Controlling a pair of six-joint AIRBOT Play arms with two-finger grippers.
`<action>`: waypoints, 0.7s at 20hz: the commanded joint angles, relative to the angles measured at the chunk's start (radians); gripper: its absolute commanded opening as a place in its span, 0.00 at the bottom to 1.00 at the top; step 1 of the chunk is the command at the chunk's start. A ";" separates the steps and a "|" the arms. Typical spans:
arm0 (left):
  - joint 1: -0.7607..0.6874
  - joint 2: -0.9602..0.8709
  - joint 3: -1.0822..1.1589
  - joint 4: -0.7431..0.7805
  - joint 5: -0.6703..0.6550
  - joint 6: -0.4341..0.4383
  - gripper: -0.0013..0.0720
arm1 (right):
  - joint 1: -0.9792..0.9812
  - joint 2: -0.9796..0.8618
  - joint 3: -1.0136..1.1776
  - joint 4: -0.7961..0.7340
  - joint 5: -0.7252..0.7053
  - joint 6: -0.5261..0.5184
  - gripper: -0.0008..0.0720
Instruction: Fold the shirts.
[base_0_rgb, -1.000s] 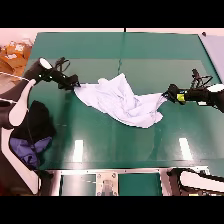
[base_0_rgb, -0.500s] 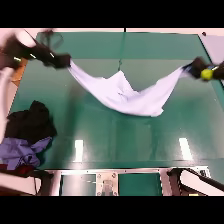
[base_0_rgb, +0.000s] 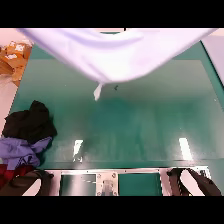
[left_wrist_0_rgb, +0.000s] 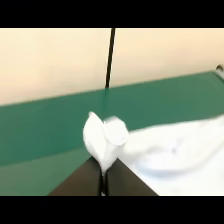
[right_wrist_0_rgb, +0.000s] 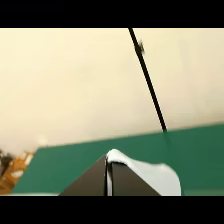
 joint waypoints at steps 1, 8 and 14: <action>0.000 0.117 0.001 0.012 -0.032 0.024 0.04 | -0.003 0.020 0.142 -0.019 -0.016 0.036 0.03; 0.000 0.008 -0.290 -0.002 -0.116 0.014 0.05 | 0.145 -0.352 0.087 -0.020 0.077 0.022 0.03; 0.000 -0.098 -0.892 -0.202 0.152 0.028 0.05 | 0.330 -0.817 0.066 -0.090 0.025 -0.029 0.03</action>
